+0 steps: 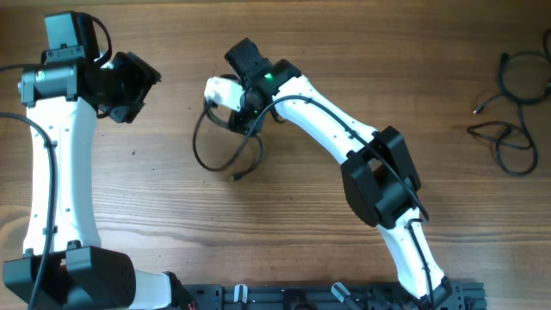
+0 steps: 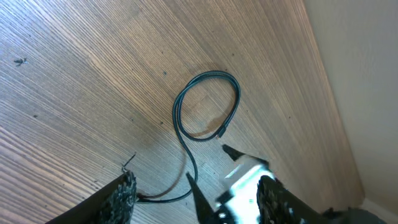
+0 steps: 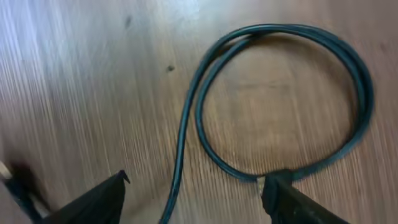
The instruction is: Untangle cables
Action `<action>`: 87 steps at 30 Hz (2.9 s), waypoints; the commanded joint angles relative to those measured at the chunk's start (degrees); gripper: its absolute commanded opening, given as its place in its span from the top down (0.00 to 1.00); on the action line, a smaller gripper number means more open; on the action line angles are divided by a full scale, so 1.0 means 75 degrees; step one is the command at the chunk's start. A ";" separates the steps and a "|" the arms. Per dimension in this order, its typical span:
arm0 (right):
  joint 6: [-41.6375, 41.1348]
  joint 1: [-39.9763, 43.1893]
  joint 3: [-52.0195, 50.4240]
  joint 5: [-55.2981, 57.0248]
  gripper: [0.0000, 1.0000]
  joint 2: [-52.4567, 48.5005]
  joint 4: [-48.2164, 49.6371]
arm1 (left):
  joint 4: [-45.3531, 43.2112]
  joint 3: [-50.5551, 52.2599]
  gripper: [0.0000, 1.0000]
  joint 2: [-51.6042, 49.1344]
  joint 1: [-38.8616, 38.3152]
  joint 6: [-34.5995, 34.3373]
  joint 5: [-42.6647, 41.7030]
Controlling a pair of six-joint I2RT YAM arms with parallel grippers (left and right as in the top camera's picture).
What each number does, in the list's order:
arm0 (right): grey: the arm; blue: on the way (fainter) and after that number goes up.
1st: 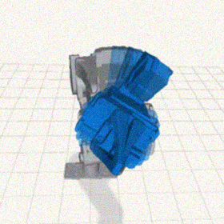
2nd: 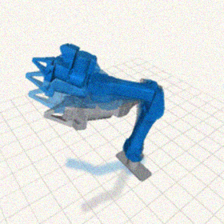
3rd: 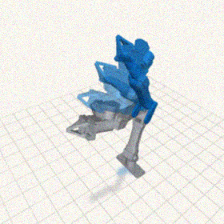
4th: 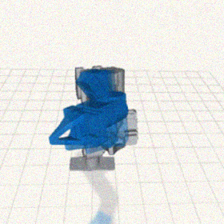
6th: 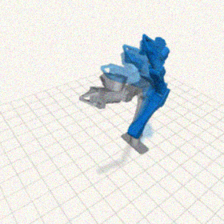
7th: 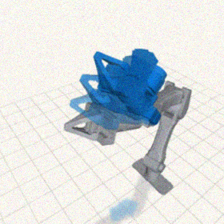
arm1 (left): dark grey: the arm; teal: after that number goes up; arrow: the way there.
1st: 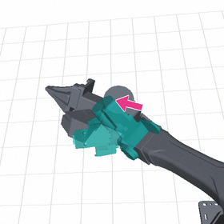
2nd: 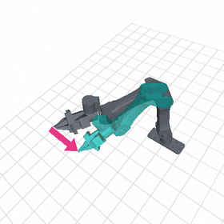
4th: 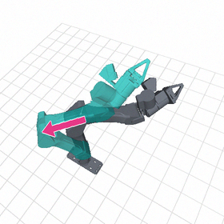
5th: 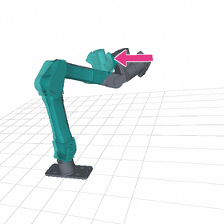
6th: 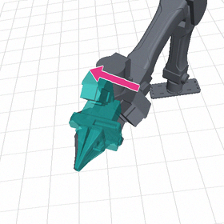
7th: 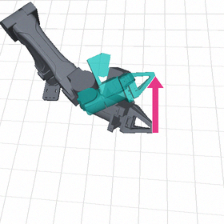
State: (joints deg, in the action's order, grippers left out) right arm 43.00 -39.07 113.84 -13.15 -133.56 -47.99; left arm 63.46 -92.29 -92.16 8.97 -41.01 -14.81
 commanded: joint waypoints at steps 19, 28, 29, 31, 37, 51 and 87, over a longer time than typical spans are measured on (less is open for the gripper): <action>0.0807 -0.0038 0.0006 0.0286 0.88 -0.1358 0.0242 | 0.0061 0.0055 0.29 -0.0073 0.0026 0.0012 0.0189; -0.0431 -0.0041 0.0035 0.0554 0.96 -0.0609 0.0367 | 0.0061 0.0055 0.11 -0.0073 0.0026 0.0009 0.0187; -0.0845 -0.0041 0.0035 0.0551 0.96 -0.0303 0.0367 | 0.0061 0.0055 0.04 -0.0073 0.0026 0.0009 0.0187; -0.2057 -0.0035 0.0035 0.0554 0.96 0.0370 0.0364 | 0.0061 0.0055 0.00 -0.0073 0.0026 0.0009 0.0187; -0.4028 0.0656 0.0035 0.0557 0.96 0.2390 -0.0198 | 0.0061 0.0055 0.00 -0.0073 0.0026 0.0009 0.0187; -0.5368 0.6274 0.0017 0.0857 0.96 0.3034 0.2011 | 0.0061 0.0055 0.00 -0.0073 0.0026 0.0009 0.0187; -0.5735 0.4730 0.0020 -0.1125 0.00 0.8760 -0.3576 | 0.0061 0.0055 0.00 -0.0073 0.0026 0.0009 0.0187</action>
State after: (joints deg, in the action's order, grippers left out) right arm 0.69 -3.40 113.97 -23.83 -68.53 -72.44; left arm 64.01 -92.20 -92.27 8.97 -41.19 -13.96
